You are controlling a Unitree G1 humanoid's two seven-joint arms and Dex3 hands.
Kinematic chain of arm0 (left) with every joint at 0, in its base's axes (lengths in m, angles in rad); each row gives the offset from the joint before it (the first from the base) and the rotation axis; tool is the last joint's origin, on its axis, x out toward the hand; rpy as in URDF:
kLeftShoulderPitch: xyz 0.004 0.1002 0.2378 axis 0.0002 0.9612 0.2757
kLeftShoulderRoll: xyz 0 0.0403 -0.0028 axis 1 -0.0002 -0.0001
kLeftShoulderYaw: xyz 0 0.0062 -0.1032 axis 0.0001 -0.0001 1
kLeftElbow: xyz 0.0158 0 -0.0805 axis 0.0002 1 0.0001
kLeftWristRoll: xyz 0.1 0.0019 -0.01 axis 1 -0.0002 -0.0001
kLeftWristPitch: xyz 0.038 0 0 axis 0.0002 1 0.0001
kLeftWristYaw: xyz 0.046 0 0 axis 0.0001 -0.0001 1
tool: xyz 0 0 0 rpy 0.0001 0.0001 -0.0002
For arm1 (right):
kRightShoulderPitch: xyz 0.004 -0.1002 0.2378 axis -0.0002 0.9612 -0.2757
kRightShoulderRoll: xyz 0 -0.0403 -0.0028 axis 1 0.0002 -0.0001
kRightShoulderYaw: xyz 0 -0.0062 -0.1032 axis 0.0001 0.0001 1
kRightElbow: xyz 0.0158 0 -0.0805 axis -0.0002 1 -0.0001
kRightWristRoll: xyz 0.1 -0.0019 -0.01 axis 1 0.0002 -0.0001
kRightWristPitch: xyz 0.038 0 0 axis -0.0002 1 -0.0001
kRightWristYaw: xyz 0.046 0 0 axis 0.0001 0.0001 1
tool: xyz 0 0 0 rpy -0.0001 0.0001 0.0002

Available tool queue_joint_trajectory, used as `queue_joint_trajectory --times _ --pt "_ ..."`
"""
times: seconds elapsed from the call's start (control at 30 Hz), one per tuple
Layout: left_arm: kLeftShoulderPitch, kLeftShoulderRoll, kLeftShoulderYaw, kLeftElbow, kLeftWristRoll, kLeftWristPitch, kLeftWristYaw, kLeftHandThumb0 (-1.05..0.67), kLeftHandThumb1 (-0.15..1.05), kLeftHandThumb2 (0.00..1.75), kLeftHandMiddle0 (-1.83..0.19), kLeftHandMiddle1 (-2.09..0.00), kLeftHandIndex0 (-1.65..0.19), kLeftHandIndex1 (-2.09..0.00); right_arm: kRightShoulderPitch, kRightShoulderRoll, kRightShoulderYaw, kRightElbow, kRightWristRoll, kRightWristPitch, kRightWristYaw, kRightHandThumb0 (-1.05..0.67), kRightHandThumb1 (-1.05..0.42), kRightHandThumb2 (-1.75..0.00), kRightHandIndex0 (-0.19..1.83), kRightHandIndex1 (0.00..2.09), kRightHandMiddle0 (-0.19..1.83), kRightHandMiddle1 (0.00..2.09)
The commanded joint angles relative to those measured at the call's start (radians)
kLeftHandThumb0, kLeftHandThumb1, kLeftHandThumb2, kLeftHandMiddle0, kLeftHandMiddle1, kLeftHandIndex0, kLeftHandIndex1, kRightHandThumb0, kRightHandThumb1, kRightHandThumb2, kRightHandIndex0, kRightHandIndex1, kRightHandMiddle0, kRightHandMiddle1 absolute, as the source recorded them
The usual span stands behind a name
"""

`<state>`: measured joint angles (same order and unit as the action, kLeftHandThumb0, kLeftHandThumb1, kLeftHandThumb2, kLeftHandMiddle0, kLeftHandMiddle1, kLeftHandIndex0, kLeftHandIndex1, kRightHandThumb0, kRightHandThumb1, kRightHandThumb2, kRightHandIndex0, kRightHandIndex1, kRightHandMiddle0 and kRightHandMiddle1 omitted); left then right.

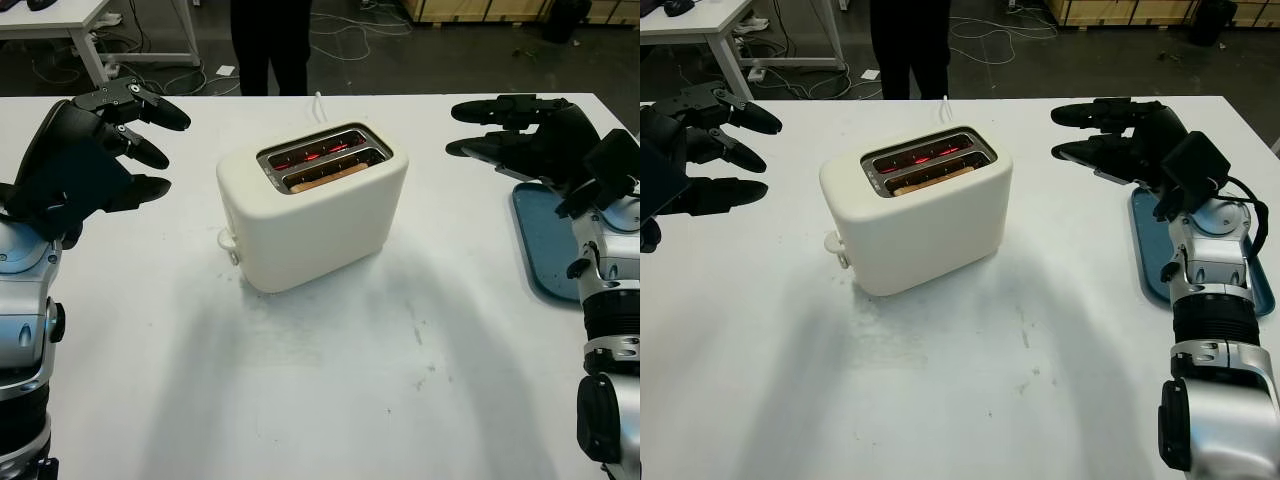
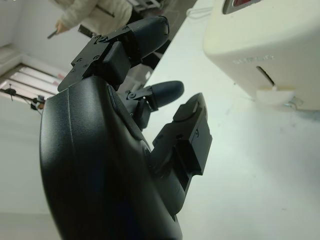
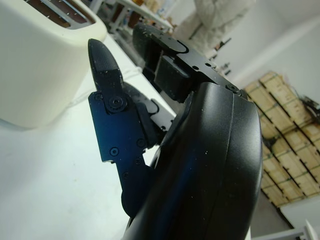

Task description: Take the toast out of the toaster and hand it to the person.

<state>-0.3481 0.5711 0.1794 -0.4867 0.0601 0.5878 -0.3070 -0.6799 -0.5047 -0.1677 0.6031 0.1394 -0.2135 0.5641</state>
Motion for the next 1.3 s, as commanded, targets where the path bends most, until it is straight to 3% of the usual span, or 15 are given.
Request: queue_joint_trajectory --times 0.0,1.27 --pt "-0.003 0.006 -0.002 -0.005 0.006 -0.005 0.004 0.53 0.92 0.16 -0.47 -1.34 -0.43 -1.05 -0.009 0.000 0.001 0.007 0.001 -0.007 -0.001 -0.46 -0.84 0.00 1.07 0.00 0.93 0.00" --pt "-0.006 0.000 -0.007 -0.001 0.012 -0.008 0.007 0.54 0.92 0.16 -0.48 -1.33 -0.45 -1.05 -0.009 0.000 0.002 -0.001 0.001 0.004 -0.007 -0.43 -0.83 0.00 1.06 0.00 0.93 0.00"
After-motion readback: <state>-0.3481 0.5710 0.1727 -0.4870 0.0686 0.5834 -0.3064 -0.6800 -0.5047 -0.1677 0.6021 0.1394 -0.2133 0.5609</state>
